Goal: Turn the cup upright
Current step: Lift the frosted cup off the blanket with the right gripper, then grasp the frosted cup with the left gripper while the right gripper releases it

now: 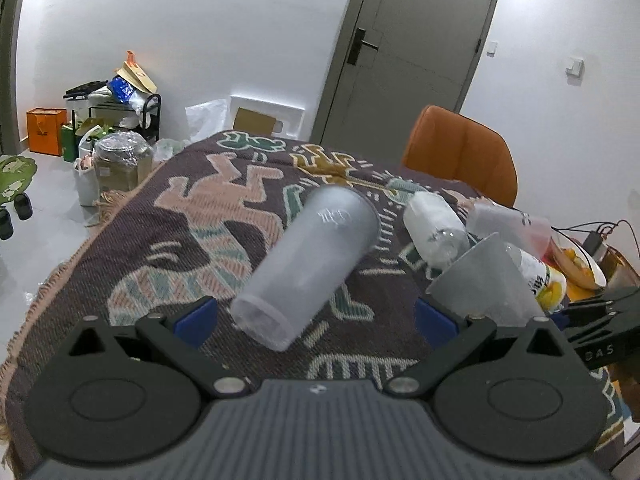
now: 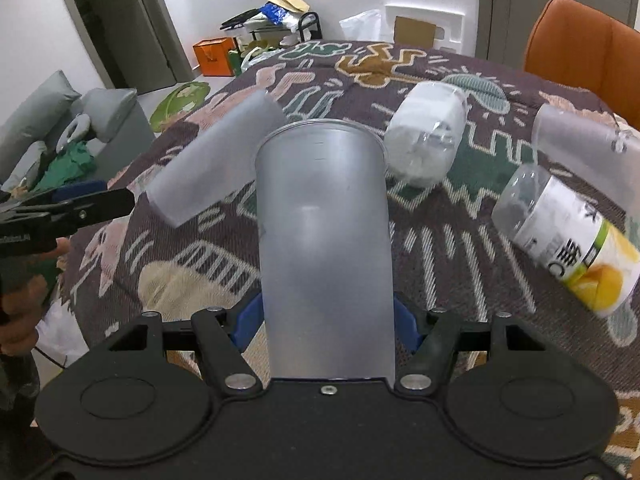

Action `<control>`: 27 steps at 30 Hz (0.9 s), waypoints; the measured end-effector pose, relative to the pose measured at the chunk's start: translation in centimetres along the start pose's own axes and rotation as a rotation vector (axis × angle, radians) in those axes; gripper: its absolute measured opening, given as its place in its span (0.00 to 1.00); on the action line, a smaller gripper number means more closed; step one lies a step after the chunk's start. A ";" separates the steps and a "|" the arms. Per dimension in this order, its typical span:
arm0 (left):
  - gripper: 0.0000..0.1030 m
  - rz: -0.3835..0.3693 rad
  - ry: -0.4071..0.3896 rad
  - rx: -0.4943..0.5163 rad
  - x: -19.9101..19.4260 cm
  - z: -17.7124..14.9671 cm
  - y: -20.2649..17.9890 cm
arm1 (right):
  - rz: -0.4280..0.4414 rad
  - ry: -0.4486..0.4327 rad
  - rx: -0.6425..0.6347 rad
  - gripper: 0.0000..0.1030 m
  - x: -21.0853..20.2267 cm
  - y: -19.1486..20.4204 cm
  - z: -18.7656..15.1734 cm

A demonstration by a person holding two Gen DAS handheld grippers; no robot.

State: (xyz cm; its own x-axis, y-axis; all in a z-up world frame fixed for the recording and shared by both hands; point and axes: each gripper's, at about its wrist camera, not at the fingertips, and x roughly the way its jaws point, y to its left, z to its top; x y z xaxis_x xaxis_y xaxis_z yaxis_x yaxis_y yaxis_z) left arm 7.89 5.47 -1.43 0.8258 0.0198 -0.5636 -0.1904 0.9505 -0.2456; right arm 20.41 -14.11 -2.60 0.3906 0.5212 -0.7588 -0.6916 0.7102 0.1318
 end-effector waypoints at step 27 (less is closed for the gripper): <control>1.00 -0.119 0.078 0.039 1.9 -1.0 -3.6 | -0.098 -0.264 0.180 0.97 -7.3 -2.4 -5.8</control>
State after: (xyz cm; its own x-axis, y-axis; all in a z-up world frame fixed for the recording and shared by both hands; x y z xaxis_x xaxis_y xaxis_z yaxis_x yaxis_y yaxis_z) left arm 9.61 1.80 -2.42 0.7973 -0.1161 -0.5923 -0.0720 0.9560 -0.2844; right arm 15.70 -22.30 -1.06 0.6098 0.5342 -0.5854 -0.5336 0.8229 0.1952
